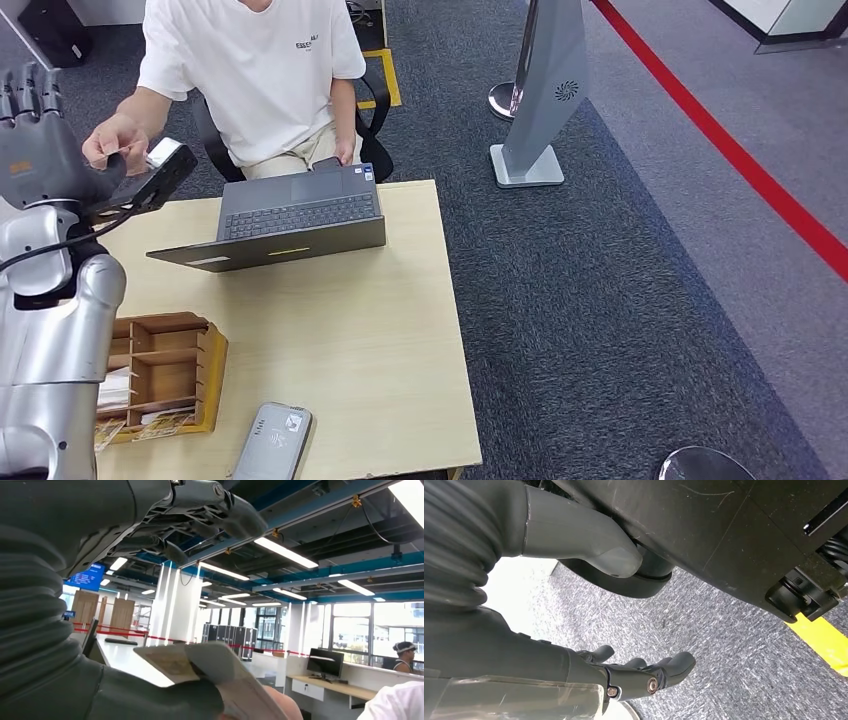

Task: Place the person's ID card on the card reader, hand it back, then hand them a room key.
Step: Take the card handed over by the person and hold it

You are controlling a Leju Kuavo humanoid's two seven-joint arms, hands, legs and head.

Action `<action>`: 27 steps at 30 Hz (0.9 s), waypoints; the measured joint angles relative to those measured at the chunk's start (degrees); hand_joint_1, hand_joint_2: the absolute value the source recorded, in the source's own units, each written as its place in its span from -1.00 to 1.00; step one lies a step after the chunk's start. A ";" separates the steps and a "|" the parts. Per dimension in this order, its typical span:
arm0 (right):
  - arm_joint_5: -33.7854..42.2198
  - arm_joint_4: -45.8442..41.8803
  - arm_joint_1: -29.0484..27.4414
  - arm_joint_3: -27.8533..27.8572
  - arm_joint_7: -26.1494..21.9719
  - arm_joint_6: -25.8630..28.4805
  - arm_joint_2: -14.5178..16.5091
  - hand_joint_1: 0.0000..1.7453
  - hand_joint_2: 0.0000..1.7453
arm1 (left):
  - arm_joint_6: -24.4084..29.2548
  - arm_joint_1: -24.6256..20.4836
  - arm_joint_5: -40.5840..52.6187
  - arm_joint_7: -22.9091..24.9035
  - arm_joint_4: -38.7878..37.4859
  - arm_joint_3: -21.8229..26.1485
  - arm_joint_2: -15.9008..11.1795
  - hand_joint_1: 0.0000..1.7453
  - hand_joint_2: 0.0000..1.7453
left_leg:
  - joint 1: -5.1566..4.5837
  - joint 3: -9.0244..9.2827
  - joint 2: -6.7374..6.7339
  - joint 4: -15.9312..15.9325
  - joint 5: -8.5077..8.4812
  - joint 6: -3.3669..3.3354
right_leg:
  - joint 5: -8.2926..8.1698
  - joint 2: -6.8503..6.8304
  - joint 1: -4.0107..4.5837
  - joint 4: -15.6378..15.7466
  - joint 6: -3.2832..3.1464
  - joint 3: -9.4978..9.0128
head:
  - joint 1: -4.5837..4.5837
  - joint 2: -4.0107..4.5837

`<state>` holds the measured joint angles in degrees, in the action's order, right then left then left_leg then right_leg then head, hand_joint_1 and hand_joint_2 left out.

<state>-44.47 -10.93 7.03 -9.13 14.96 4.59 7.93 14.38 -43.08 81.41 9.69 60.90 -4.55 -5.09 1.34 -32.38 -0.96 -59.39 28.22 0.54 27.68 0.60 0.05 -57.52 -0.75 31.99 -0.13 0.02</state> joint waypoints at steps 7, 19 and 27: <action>-0.78 0.00 0.00 -0.01 -0.05 0.00 0.00 -1.00 1.00 | 0.07 1.22 -0.80 -1.15 0.01 0.00 -0.05 1.00 1.00 | 0.00 -0.03 0.01 0.00 0.00 0.00 | 0.00 -0.01 0.00 0.00 0.00 0.02 | -0.01 0.00; -2.03 0.00 0.02 -0.89 -0.16 -0.05 0.00 -1.00 1.00 | -0.25 1.80 -1.35 -2.36 0.01 0.00 -0.19 1.00 1.00 | 0.00 -0.05 0.02 0.00 0.00 0.00 | 0.00 -0.02 0.00 0.00 0.00 0.04 | -0.01 0.00; -2.36 0.00 0.03 -1.06 -0.20 -0.15 0.00 -1.00 1.00 | 0.30 4.46 -2.44 -4.32 2.84 0.00 0.14 1.00 1.00 | 0.00 -0.05 0.01 0.00 0.01 0.00 | 0.01 -0.01 0.00 0.00 0.00 0.04 | -0.01 0.00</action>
<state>-46.82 -10.93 7.06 -10.19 14.75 4.44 7.93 14.68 -38.63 78.98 5.37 63.75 -4.55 -4.95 1.34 -32.43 -0.95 -59.39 28.22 0.54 27.69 0.60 0.05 -57.52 -0.75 32.03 -0.14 0.02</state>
